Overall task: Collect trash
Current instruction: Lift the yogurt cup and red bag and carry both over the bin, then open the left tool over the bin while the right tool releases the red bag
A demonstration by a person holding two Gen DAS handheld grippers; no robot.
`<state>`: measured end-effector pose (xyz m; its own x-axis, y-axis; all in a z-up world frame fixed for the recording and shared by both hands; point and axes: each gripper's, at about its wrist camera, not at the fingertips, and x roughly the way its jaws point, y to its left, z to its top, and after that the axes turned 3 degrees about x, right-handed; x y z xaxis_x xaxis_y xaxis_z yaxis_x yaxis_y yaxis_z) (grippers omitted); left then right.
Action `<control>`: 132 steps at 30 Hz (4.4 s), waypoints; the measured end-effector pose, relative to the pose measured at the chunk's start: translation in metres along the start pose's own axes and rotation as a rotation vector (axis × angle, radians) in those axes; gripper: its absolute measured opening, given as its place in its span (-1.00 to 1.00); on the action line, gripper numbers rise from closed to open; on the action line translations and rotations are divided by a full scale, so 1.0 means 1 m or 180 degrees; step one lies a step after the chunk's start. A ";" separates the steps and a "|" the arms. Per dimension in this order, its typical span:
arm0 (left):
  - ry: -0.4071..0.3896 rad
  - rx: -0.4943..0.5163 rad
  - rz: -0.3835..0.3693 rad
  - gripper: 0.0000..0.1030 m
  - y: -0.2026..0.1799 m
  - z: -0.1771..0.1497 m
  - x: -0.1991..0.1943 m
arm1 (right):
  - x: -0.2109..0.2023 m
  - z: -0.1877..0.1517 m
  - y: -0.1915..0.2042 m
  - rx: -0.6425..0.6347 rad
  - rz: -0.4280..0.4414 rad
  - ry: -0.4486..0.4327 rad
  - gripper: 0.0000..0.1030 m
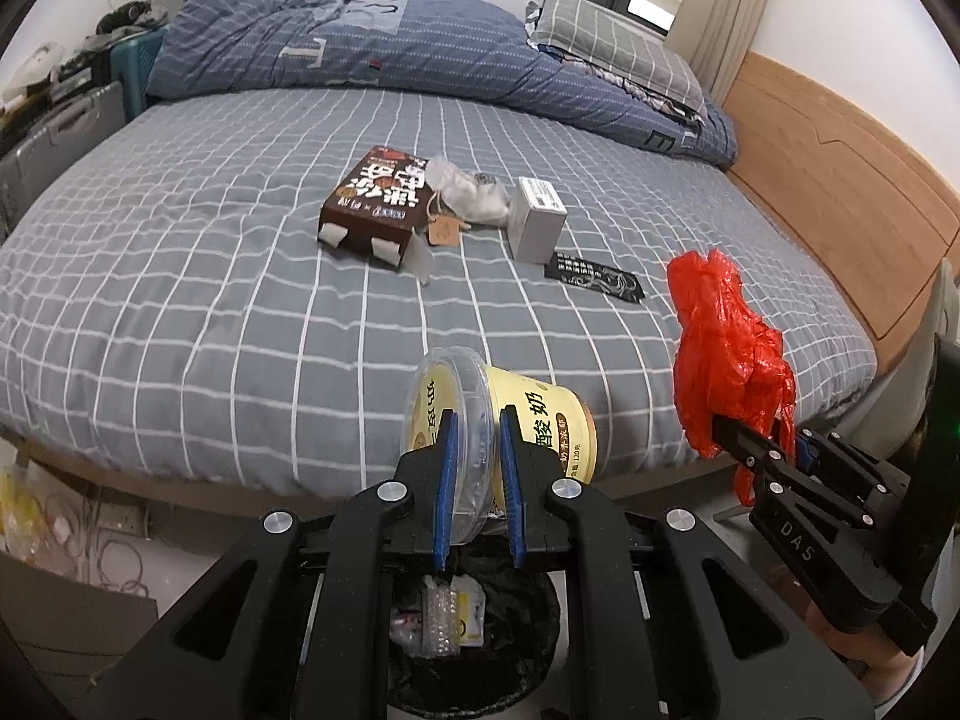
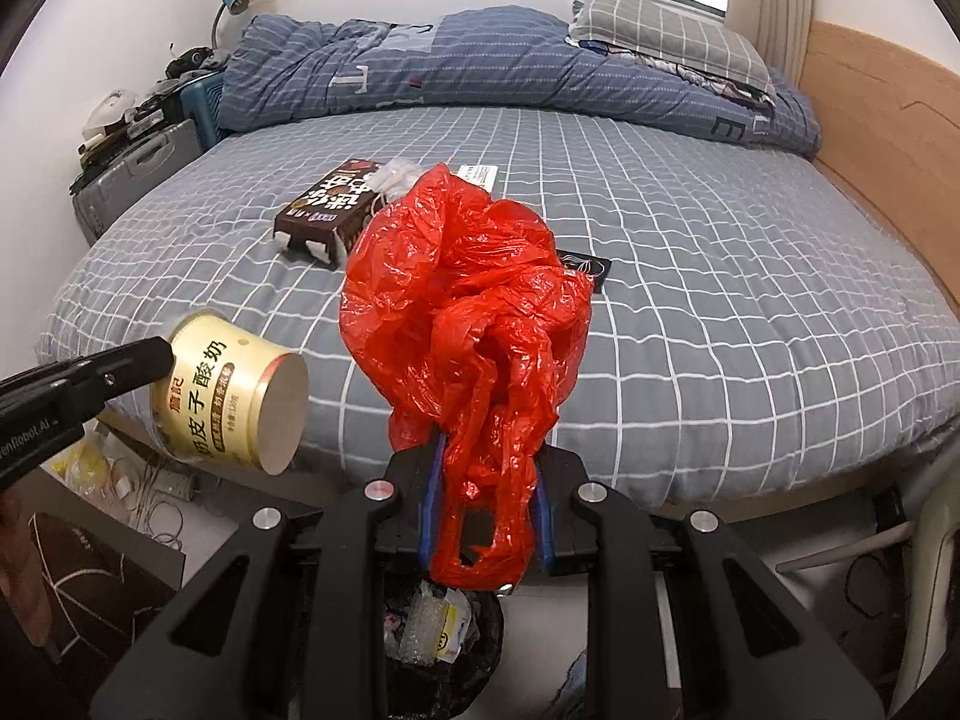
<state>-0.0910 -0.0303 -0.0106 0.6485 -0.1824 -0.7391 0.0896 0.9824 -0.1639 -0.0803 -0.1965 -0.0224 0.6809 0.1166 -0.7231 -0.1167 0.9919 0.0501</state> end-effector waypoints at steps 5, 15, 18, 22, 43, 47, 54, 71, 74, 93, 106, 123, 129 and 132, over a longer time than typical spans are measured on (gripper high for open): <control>0.0040 -0.0031 0.0023 -0.74 -0.003 -0.016 -0.010 | -0.009 -0.015 0.005 -0.0013 0.0038 0.0050 -0.56; 0.0159 -0.0119 0.0103 -0.74 -0.004 -0.046 -0.025 | -0.026 -0.040 0.008 -0.0021 0.0004 0.0158 -0.56; 0.0180 -0.0134 0.0128 -0.74 -0.005 -0.052 -0.030 | -0.030 -0.049 0.008 -0.0021 0.0012 0.0228 -0.56; 0.0205 -0.0116 0.0177 -0.74 -0.006 -0.057 -0.038 | -0.038 -0.060 0.010 -0.0075 -0.0040 0.0288 -0.56; 0.0475 -0.0140 0.0184 -0.74 0.001 -0.102 -0.019 | -0.028 -0.106 0.005 -0.0113 -0.0088 0.0587 -0.56; 0.0572 -0.0153 0.0159 -0.74 0.005 -0.113 0.003 | -0.012 -0.118 0.009 -0.0153 -0.0075 0.0712 -0.56; 0.0703 -0.0177 0.0081 -0.74 0.011 -0.120 0.034 | 0.007 -0.127 0.007 -0.0176 -0.0101 0.0829 -0.56; 0.0903 -0.0039 0.0164 0.03 -0.005 -0.131 0.088 | 0.033 -0.136 -0.003 -0.0071 -0.0085 0.1004 -0.56; 0.0824 -0.0088 0.0167 0.37 0.003 -0.132 0.085 | 0.039 -0.138 0.005 -0.0118 -0.0034 0.1023 -0.56; 0.0785 -0.0375 0.0517 0.89 0.073 -0.147 0.072 | 0.109 -0.151 0.060 -0.0359 0.0298 0.1389 -0.56; 0.0829 -0.0367 0.0670 0.89 0.092 -0.153 0.072 | 0.135 -0.161 0.084 -0.0459 0.0345 0.1557 -0.43; 0.0679 -0.0308 0.0569 0.89 0.080 -0.142 0.061 | 0.106 -0.143 0.066 -0.0361 0.0246 0.1161 0.27; 0.0543 -0.0213 0.0496 0.89 0.064 -0.125 0.055 | 0.075 -0.123 0.044 -0.0234 0.0092 0.0741 0.65; 0.0465 -0.0169 0.0447 0.89 0.054 -0.116 0.051 | 0.062 -0.115 0.028 -0.0087 0.0056 0.0591 0.77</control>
<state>-0.1410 0.0088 -0.1326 0.5348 -0.0516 -0.8434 -0.0365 0.9958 -0.0841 -0.1242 -0.1674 -0.1451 0.5337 0.1202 -0.8371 -0.1488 0.9877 0.0469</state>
